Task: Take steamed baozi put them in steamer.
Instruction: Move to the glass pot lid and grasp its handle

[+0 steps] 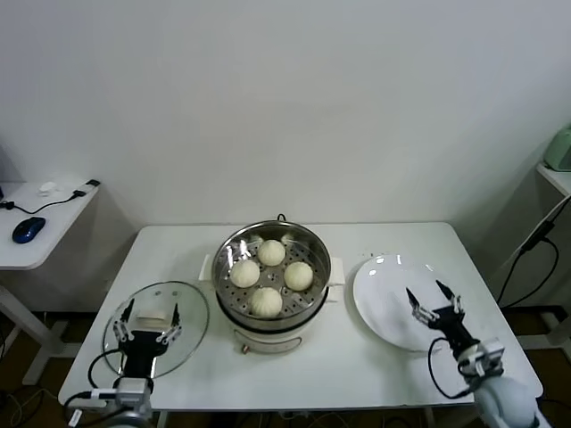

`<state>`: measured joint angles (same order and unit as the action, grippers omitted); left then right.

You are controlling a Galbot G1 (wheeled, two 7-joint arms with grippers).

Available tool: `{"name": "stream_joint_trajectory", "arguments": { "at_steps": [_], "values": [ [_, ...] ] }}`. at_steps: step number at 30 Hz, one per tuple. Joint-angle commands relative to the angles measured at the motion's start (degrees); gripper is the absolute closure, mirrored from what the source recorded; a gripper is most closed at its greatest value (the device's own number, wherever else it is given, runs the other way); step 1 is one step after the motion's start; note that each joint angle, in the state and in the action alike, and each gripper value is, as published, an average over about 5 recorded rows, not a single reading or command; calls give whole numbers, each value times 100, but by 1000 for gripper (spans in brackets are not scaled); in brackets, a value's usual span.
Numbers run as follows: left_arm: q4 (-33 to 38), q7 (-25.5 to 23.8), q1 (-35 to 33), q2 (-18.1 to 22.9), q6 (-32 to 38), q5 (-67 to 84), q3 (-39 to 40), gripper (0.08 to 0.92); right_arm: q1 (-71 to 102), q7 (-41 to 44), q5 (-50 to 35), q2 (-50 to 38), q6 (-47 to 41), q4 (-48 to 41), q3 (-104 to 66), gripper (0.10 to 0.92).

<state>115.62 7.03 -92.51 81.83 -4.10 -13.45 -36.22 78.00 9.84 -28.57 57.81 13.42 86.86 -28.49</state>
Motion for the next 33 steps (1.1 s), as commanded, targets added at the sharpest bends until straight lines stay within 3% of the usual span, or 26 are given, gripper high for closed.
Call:
{"name": "stream_joint_trajectory", "arguments": {
  "at_steps": [1, 8, 15, 23, 33],
  "values": [
    [-199, 255, -9, 6, 401, -726, 7, 177, 866, -245, 197, 834, 471, 357, -413, 203],
    [-762, 1140, 0, -304, 787, -2847, -99, 177, 1030, -568, 372, 893, 7, 835, -332, 203],
    [-2330, 2349, 194, -846, 1334, -5969, -124, 177, 1069, -637, 365, 854, -176, 1094, -322, 203],
    [-3321, 2400, 482, -1086, 1458, -6225, -199, 177, 1040, -653, 414, 861, -160, 1092, -316, 203],
    [-3616, 2481, 821, -1104, 1405, -6249, -172, 177, 1105, -593, 502, 857, -104, 1074, -308, 203]
  ]
}}
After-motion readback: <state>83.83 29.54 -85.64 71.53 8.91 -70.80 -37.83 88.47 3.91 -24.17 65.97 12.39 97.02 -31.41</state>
